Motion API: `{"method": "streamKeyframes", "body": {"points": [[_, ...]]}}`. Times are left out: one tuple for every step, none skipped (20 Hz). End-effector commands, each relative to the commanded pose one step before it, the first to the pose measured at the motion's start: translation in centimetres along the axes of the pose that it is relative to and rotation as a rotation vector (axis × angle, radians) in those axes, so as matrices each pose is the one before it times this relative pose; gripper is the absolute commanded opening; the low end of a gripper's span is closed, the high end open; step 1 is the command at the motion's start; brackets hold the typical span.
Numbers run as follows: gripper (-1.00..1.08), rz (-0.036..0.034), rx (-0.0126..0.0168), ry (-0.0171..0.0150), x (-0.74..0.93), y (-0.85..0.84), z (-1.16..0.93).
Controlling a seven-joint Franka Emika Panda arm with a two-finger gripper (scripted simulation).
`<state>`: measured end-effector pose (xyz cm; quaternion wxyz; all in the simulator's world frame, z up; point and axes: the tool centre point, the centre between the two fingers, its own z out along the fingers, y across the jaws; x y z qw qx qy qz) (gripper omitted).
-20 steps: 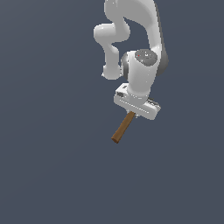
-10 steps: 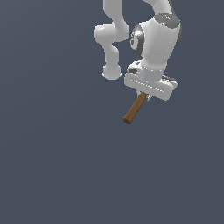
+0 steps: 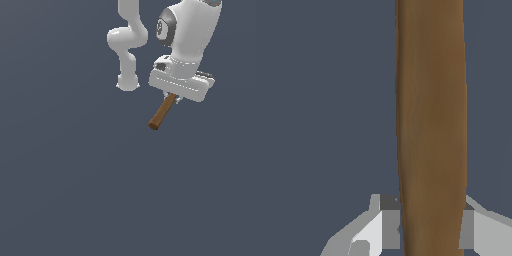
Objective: Pick up the object and move it to a goal position.
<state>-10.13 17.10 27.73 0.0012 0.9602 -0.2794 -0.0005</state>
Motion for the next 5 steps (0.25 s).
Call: {"method": "streamKeyframes", "body": {"points": [[-1.00,0.00105,0.00184,0.00116,-0.111,-0.104,-0.370],[-1.00,-0.00002,0.00029,-0.00039,0.053,-0.010,0.047],[-1.00,0.00000,0.00000,0.00000,0.079,-0.008,0.093],[-1.00,0.00000,0.00000,0.00000,0.057,0.000,0.069],[-1.00,-0.00004,0.00045,-0.00052,0.033,0.012,0.023]]}}
